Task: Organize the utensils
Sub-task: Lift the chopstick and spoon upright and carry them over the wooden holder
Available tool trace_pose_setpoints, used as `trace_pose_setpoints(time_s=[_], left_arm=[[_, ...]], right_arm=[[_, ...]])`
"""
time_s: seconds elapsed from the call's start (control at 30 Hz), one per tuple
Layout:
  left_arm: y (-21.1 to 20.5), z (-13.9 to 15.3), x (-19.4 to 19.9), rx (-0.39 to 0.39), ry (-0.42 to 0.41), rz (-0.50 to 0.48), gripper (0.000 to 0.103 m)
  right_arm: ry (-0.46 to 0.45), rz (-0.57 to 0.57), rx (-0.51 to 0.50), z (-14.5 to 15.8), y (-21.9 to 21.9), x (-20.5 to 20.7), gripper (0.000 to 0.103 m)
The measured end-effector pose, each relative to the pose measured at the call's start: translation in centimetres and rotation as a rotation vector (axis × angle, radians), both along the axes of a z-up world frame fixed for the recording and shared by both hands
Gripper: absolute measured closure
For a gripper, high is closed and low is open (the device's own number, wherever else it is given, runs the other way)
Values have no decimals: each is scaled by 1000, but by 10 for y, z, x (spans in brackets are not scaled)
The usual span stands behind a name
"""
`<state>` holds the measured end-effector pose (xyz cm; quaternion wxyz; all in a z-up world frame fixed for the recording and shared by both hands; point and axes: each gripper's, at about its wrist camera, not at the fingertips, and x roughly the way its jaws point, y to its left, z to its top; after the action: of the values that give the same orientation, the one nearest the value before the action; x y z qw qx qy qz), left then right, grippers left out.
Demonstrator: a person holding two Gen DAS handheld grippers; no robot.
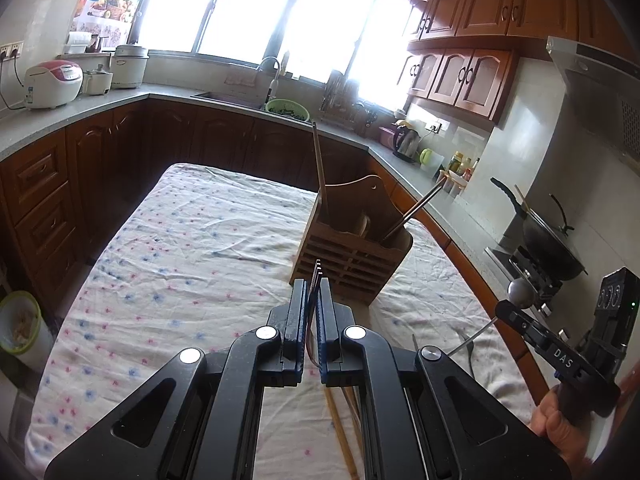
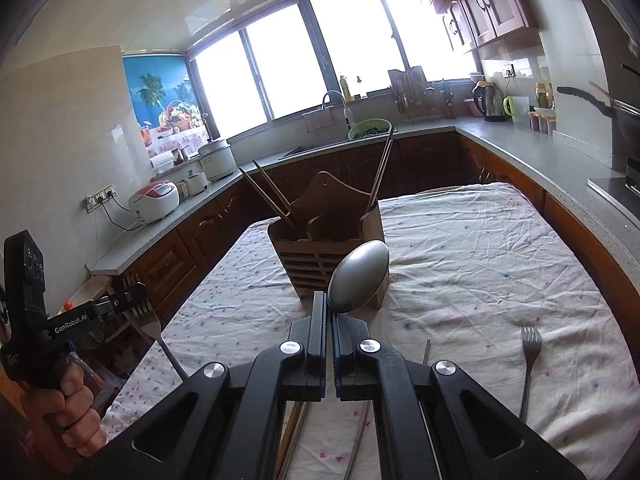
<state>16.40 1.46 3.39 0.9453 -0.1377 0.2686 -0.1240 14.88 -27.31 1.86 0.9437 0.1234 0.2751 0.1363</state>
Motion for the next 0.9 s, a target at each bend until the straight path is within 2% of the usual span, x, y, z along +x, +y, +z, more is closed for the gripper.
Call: trace_pose_setpoints(time_s=[0.53, 0.9], left_arm=[[-7, 36, 32, 16, -96, 9, 99], [-11, 69, 70, 25, -177, 22, 99]], right_arm=[[-70, -3, -27, 28, 1, 28, 101], [-142, -17, -46, 51, -2, 57, 101]])
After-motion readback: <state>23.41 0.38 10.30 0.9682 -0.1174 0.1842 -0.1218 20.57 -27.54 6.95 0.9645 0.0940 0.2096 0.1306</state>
